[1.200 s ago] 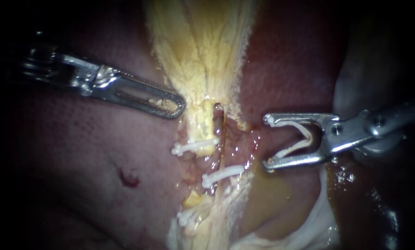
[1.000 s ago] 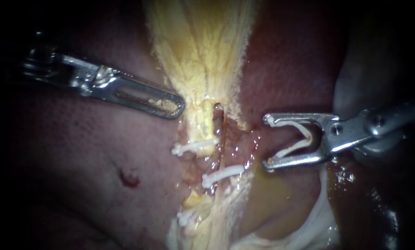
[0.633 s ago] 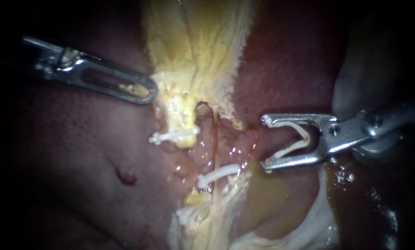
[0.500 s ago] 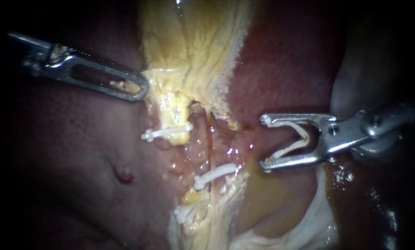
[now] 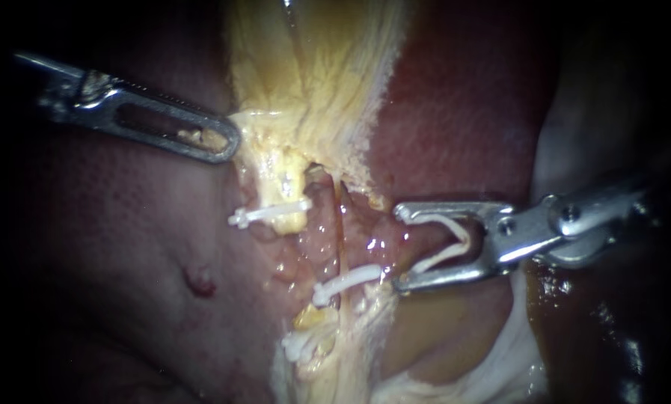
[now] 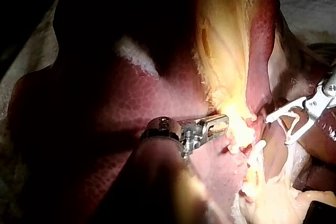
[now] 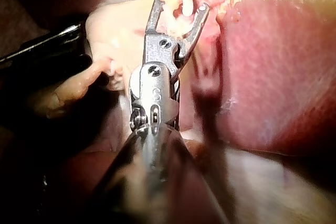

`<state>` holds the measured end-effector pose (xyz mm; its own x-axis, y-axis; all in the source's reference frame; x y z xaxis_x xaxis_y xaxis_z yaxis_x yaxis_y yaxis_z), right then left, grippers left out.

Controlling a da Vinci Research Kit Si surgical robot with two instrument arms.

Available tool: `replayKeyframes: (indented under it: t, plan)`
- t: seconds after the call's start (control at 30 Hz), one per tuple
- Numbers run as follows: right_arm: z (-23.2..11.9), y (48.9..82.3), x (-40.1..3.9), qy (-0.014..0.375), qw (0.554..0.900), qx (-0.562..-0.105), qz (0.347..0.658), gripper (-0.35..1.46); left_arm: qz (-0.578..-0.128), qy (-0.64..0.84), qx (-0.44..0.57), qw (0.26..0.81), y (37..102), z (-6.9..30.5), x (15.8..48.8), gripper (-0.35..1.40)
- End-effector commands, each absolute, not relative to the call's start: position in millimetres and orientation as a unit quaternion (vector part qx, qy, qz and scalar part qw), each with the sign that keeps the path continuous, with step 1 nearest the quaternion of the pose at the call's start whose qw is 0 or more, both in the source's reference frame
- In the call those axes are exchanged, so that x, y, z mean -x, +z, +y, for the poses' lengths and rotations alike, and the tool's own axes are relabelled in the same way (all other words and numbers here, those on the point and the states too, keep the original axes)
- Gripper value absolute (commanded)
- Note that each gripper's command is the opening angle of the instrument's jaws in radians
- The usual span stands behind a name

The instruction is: Clipping second clip right tube

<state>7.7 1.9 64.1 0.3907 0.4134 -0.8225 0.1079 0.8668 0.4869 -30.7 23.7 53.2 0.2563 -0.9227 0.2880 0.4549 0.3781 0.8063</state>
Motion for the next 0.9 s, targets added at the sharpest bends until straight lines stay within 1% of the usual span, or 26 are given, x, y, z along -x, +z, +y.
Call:
replayKeyframes:
  t: [0.03,0.17,0.37,0.57,0.9]
  plan:
    - [1.8,64.6,-8.1,0.102,0.797,-0.245,0.542,0.5,-0.389,-0.469,-0.301,0.733,53.2,23.7,30.7,-0.35]
    - [1.3,66.4,-9.3,0.118,0.792,-0.266,0.536,0.5,-0.389,-0.47,-0.301,0.733,53.2,23.7,30.7,-0.35]
    - [1.0,69.2,-10.8,0.134,0.789,-0.281,0.529,0.5,-0.389,-0.47,-0.301,0.733,53.2,23.7,30.7,-0.35]
    - [0.8,71.2,-11.8,0.142,0.788,-0.287,0.526,0.5,-0.389,-0.47,-0.3,0.733,53.3,23.7,30.8,-0.35]
    - [0.6,72.0,-13.5,0.146,0.778,-0.314,0.524,0.5,-0.389,-0.47,-0.3,0.733,53.4,23.6,30.9,-0.35]
